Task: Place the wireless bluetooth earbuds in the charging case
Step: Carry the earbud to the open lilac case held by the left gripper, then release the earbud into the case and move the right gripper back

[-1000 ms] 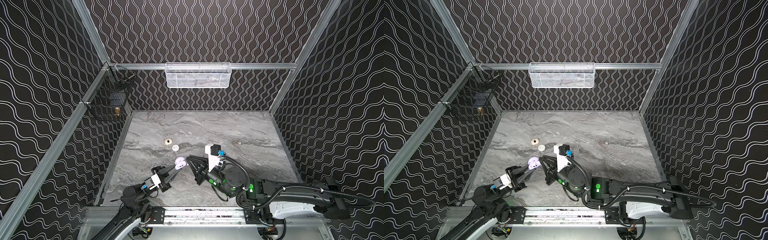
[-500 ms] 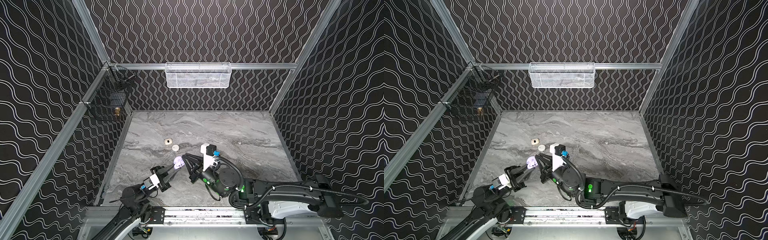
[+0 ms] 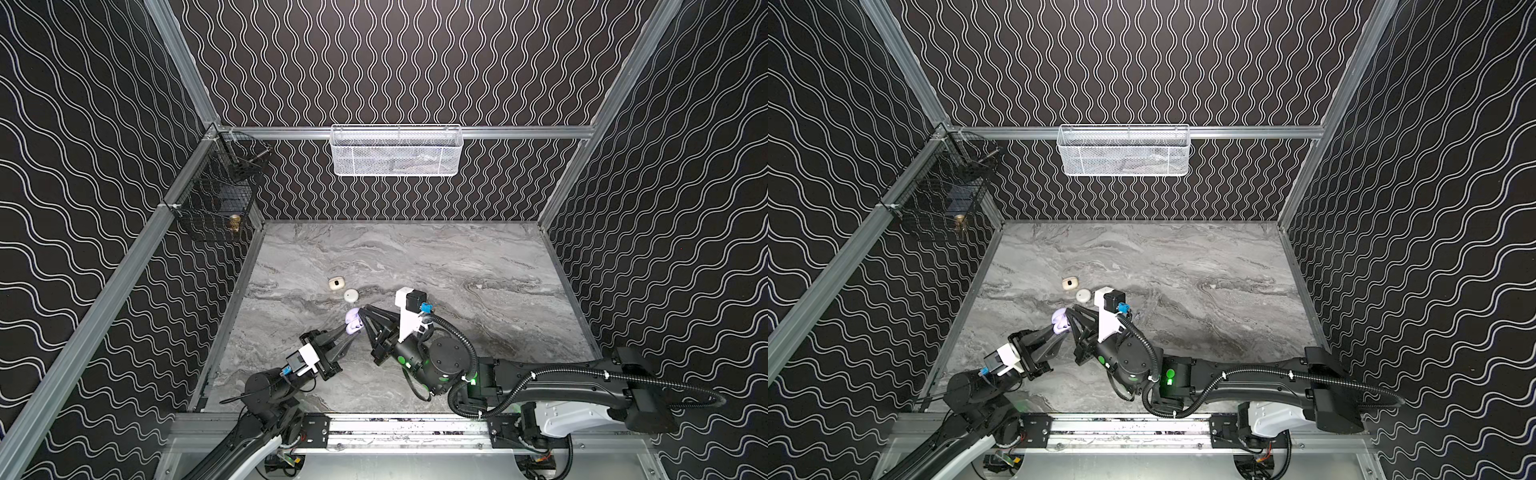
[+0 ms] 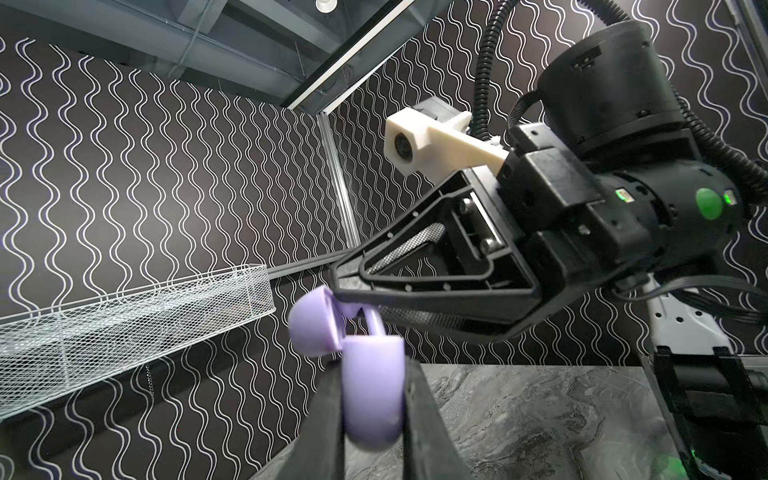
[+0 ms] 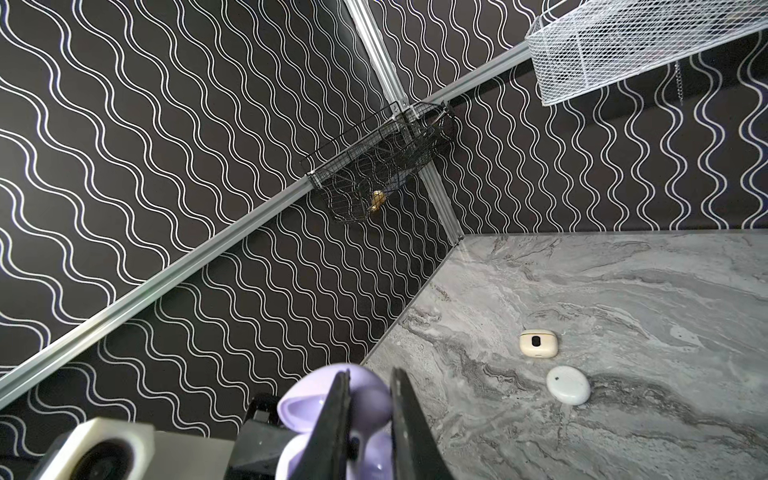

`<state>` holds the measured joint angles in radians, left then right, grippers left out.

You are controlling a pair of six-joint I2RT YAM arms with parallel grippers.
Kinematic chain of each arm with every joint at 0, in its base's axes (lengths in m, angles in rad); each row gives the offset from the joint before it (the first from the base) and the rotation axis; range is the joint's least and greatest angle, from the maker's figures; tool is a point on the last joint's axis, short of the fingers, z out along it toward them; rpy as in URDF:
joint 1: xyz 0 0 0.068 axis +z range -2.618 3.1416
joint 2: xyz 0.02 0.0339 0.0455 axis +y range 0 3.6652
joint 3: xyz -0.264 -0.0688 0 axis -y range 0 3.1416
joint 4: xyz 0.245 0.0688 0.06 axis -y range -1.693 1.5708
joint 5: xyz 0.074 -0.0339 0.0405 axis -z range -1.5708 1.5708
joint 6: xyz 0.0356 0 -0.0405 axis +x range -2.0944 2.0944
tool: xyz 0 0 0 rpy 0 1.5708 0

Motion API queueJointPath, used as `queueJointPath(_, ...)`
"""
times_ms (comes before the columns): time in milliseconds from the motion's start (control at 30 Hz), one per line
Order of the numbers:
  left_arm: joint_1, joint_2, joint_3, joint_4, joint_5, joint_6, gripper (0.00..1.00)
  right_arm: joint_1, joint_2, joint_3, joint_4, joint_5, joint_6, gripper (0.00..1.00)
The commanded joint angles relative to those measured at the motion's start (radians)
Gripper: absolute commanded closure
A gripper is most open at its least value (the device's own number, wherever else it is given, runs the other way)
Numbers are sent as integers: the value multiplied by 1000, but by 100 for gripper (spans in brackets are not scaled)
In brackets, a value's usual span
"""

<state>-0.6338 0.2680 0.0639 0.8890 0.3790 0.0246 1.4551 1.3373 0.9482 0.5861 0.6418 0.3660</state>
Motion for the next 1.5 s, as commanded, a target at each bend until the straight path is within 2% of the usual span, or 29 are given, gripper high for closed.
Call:
queueJointPath(0,1,-8,14,25,-1,-12,100,5,6,-9,23,-7,-2,91)
queueJointPath(433,1,-14,38,-40,-41,-20,100,20,18,-34,40,-22,-10,90)
queueJointPath(667,1,-18,59,-96,-78,-25,100,31,17,-48,44,18,-18,89)
queueJointPath(967,2,-12,61,-86,-78,-26,100,36,23,-49,39,33,-21,86)
queueJointPath(1067,1,-12,62,-95,-74,-26,100,36,31,-44,35,37,-24,79)
queueJointPath(1167,1,-6,51,-56,-74,-31,100,36,25,-47,32,40,-24,63)
queueJointPath(1233,1,-8,53,-70,-68,-29,100,36,11,-57,38,51,-28,57)
queueJointPath(1467,0,-53,53,-143,-48,-10,100,36,-108,-74,-67,73,-25,35)
